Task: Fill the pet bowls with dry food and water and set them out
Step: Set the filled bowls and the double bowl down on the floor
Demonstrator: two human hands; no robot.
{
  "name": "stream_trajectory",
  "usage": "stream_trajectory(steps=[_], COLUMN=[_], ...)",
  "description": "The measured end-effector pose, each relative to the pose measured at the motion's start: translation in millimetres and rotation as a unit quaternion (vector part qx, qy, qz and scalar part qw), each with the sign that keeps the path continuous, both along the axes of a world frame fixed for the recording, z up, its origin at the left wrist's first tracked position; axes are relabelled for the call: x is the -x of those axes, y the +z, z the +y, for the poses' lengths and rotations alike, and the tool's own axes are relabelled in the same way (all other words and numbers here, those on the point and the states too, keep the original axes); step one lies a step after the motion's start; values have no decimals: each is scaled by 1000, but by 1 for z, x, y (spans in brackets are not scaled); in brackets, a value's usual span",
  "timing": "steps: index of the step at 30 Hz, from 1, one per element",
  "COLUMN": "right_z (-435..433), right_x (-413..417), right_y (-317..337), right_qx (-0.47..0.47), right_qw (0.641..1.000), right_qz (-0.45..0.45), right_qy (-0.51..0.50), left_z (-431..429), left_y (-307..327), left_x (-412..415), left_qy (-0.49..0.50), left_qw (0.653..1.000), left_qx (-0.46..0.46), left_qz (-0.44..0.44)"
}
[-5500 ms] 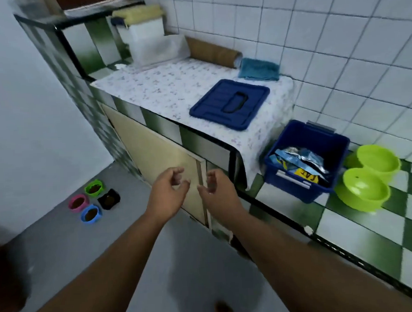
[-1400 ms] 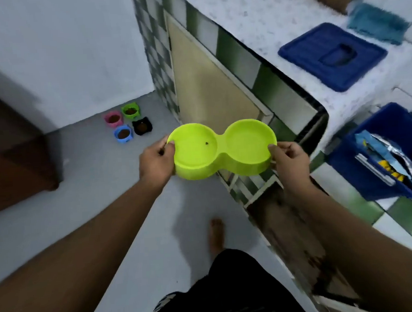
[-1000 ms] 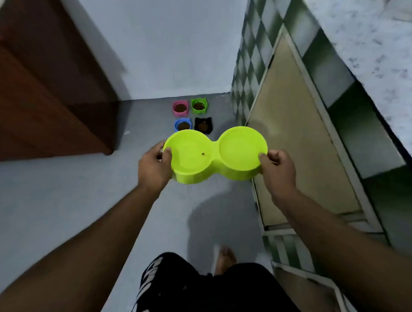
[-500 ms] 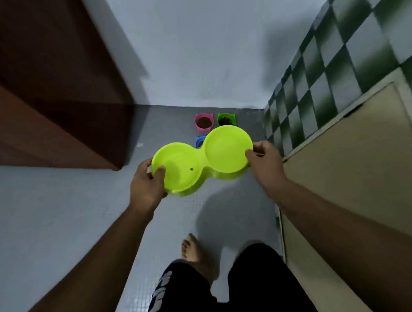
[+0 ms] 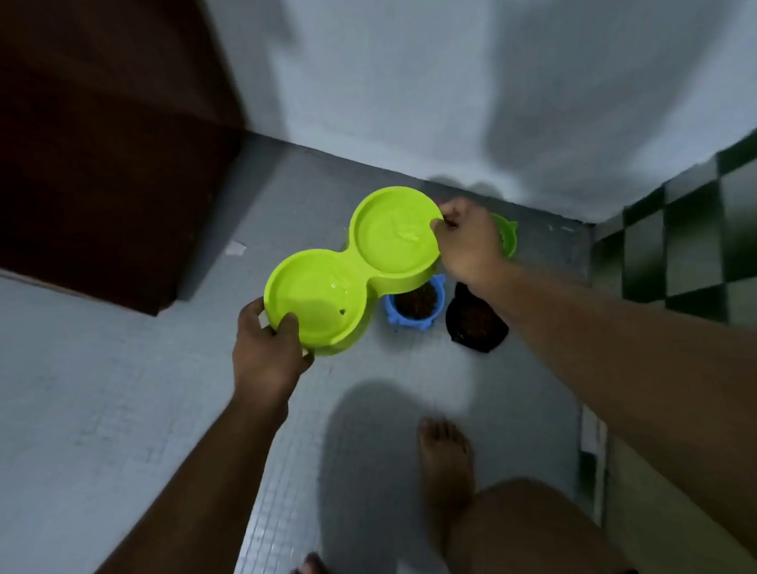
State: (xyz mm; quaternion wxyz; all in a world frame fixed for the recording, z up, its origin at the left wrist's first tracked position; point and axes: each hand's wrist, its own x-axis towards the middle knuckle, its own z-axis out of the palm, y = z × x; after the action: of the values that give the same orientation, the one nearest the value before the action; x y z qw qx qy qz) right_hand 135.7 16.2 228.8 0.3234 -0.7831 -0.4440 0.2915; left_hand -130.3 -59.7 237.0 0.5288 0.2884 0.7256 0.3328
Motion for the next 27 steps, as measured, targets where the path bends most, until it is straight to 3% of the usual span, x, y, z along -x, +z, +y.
stream_trajectory(steps=[6, 10, 18, 27], right_z=[114, 166, 209, 217], right_x=[-23, -27, -27, -20], right_y=[-148, -210, -272, -281], right_qx=[23, 6, 39, 51], right_qw=[987, 979, 977, 984], right_qz=[-102, -151, -135, -42], right_qy=[118, 134, 163, 167], left_z=[70, 104, 125, 123], left_y=[-156, -221, -261, -263], left_x=[-38, -56, -68, -79], left_qy=[57, 56, 12, -7], left_qw=[996, 994, 990, 994], left_qx=[46, 81, 119, 98], left_qz=[-47, -53, -69, -55])
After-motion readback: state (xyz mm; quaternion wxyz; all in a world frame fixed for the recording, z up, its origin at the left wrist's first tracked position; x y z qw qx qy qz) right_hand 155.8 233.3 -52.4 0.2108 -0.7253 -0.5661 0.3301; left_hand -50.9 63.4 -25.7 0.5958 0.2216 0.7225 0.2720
